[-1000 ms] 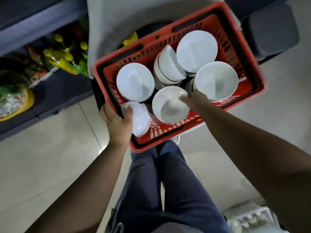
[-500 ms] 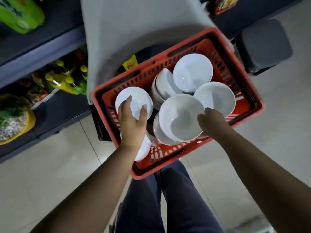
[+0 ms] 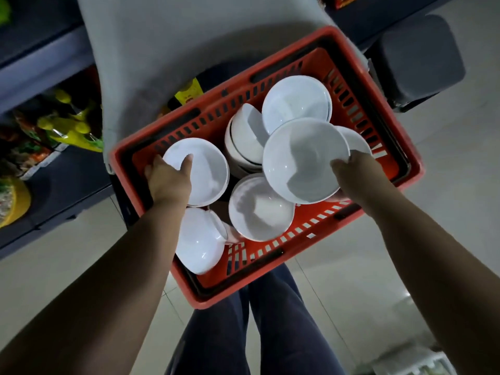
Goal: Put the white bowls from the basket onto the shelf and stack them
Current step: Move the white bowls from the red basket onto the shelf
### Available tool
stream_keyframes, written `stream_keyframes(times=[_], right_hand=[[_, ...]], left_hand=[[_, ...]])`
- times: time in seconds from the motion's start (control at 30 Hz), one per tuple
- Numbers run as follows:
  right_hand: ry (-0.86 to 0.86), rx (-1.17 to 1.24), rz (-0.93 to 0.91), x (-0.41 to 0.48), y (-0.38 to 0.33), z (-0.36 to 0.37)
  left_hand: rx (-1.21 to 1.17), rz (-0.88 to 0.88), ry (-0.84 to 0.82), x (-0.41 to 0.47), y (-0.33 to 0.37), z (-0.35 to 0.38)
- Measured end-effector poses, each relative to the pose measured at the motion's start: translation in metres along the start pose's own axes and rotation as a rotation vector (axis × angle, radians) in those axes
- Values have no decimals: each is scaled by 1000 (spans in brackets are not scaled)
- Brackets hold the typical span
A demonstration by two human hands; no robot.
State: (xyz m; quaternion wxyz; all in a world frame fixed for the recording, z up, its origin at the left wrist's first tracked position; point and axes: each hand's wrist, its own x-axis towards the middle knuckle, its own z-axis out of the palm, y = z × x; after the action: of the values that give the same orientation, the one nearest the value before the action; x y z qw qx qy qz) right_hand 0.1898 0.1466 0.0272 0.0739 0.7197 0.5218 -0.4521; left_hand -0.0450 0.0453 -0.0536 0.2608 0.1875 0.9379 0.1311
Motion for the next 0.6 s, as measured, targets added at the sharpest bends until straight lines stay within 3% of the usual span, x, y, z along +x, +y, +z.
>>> stream_keyframes(times=[0.1,0.27,0.4,0.6], right_hand=[[-6,-10,8,3,4,-1],[-8,25,-14,0,7,4],[-39,106,-15,-12,7,5],[-42,115,-161,-38,-14,-9]], left_hand=[[147,120,57,1,-3,-3],[-9,177,82,3,-4,-14],[-2,256,51,0,2,-29],[-101,240,101,-24,-9,-78]])
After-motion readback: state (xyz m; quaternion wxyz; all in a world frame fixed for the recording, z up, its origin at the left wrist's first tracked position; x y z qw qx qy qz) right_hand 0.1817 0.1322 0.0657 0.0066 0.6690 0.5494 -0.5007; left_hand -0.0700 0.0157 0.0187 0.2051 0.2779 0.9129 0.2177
